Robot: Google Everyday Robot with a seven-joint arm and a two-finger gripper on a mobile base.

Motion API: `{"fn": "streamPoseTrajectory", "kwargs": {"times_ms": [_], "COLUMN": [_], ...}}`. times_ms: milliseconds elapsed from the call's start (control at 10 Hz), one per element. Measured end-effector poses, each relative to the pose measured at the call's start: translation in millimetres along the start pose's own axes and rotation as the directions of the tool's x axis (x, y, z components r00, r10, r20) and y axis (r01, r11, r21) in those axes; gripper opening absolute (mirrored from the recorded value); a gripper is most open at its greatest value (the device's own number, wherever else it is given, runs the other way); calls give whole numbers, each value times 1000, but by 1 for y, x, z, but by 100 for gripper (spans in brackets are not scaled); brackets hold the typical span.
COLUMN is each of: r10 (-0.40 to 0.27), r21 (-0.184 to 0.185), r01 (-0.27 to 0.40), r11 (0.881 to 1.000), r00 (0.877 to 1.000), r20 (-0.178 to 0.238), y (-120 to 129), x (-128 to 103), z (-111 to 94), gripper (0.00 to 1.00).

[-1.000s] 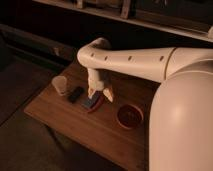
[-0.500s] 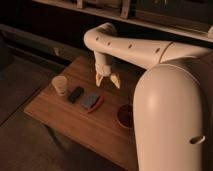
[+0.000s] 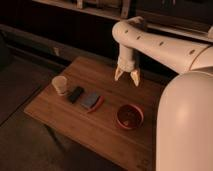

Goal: Move the arm in a circular motion

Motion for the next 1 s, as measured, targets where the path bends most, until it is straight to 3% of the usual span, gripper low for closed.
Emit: {"fn": "streamPoseTrajectory", "kwargs": {"times_ms": [200,500,800,1000], "r10": [42,22,-92,-181], "r21": [1,38,91,130], "r01": [-42,-22,90,177], "r11": [999,999,992,976], "r00": [999,1000,996,983], "r20": [0,15,20,22], "y": [-27,-36,-1,45], "x": [12,43,78,84], "z": [1,4,13,12], "gripper": [65,65,65,65]}}
